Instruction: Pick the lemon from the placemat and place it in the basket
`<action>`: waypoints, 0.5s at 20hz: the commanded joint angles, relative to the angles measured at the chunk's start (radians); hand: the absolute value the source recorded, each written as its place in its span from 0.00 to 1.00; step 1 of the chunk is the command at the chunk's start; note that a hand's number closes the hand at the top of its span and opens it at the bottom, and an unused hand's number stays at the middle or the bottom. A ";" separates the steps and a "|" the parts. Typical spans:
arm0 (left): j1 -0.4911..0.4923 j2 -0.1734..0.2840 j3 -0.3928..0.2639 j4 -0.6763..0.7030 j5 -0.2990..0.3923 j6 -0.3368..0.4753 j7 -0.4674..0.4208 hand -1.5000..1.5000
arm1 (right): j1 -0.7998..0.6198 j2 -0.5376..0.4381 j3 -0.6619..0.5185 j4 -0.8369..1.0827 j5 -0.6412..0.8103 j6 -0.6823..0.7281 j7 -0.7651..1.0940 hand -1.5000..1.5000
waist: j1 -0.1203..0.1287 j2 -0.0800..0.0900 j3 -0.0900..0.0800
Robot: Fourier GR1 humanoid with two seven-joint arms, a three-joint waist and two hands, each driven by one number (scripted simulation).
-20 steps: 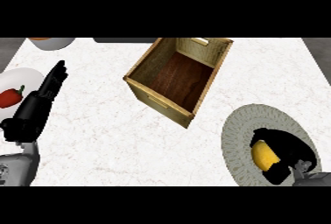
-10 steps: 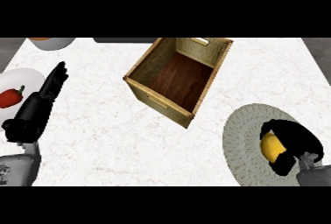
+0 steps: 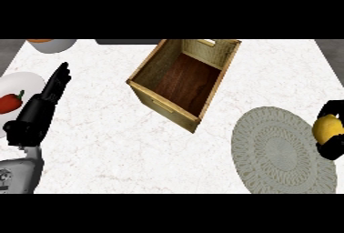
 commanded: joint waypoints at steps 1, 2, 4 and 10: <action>0.024 -0.006 -0.010 -0.054 -0.006 0.002 0.029 0.50 | -0.029 -0.006 -0.078 -0.104 0.013 -0.077 0.037 1.00 | 0.003 -0.004 0.001; -0.033 0.007 0.015 0.053 0.001 -0.007 -0.014 0.50 | -0.086 0.018 -0.100 -0.114 0.002 -0.118 0.045 1.00 | -0.009 0.001 0.000; 0.019 -0.023 -0.016 -0.003 -0.018 0.015 -0.011 0.50 | -0.097 0.034 -0.142 -0.203 -0.026 -0.165 0.039 1.00 | -0.006 -0.005 0.001; 0.018 0.000 0.000 0.014 -0.008 -0.008 -0.026 0.50 | -0.360 0.109 -0.243 -0.309 -0.230 -0.193 0.067 1.00 | 0.014 -0.002 0.000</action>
